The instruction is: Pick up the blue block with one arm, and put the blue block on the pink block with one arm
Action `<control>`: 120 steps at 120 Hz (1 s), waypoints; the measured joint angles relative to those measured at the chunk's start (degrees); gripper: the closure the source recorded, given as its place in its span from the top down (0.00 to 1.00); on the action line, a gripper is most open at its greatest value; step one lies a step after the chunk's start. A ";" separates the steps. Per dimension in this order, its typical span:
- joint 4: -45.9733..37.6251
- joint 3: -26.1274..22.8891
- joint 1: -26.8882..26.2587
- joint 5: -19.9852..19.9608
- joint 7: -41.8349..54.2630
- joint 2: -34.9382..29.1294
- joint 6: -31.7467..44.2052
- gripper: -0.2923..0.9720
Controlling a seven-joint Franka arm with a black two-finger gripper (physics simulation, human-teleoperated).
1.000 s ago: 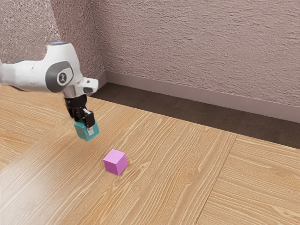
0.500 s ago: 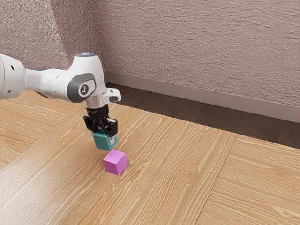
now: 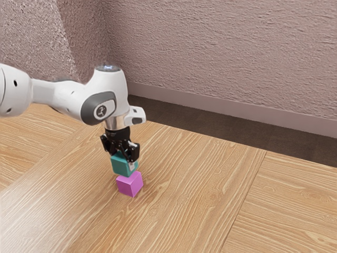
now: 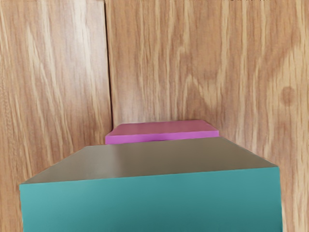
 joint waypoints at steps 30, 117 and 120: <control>-0.71 -0.12 0.03 0.24 3.24 0.38 2.36 0.50; -5.52 -1.00 0.06 -1.25 6.68 -2.97 4.96 0.51; -5.53 -1.00 0.05 -1.26 6.71 -2.94 5.04 0.51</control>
